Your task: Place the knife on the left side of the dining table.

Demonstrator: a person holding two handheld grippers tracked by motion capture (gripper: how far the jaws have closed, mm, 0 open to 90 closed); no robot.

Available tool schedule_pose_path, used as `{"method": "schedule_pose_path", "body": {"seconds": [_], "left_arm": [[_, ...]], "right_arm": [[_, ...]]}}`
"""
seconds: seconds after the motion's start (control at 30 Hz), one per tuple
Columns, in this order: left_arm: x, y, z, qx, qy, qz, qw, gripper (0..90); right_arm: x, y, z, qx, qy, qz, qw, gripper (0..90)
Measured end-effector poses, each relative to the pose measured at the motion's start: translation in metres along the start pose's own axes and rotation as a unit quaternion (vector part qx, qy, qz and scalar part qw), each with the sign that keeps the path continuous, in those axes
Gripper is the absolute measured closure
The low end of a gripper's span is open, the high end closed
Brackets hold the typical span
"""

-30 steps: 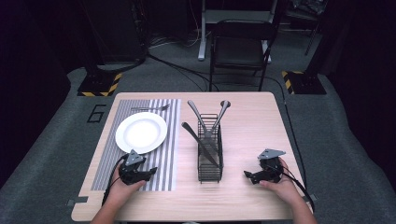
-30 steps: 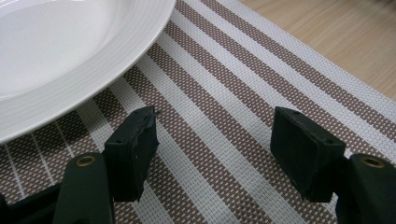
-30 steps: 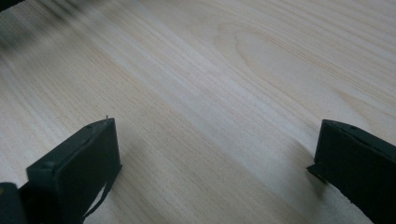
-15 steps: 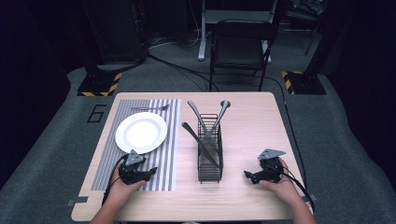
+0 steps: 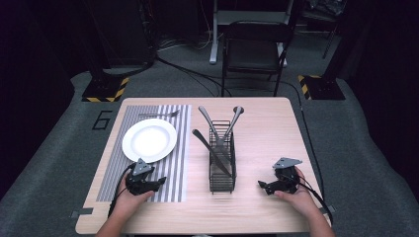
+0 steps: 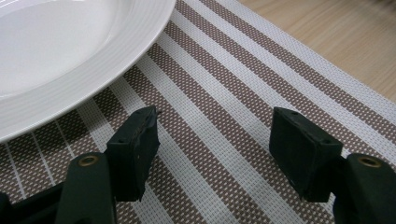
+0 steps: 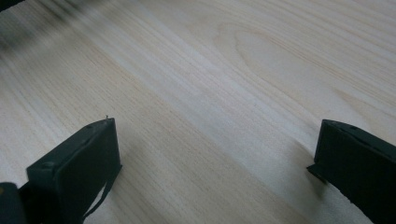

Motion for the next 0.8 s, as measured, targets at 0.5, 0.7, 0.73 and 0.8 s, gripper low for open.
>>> {"method": "schedule_pose_path", "body": {"seconds": [0.5,0.7,0.73,0.8], "left_arm": [[0.02,0.018,0.009,-0.022,0.057,0.039,0.9974,45.0],[0.031,0.025,0.014,-0.02,0.064,0.041,0.9969,46.9],[0.033,0.026,0.015,-0.019,0.062,0.042,0.997,47.2],[0.038,0.028,0.017,-0.02,0.063,0.043,0.9969,47.7]], "right_arm": [[0.0,0.0,0.0,0.0,0.0,0.0,1.0,0.0],[0.0,0.0,0.0,0.0,0.0,0.0,1.0,0.0],[0.0,0.0,0.0,0.0,-0.001,0.0,1.0,0.0],[0.0,0.0,0.0,0.0,0.0,0.0,1.0,0.0]]}}
Point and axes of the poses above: each handheld gripper's, and its own axes: y roughly backward along the jaws, x roughly out of its top, z roughly to its right, the point moved 4 cm from there along -y, roughly forward along the jaws, and after that the axes turned 14 degrees about -x, right-handed, at the moved point
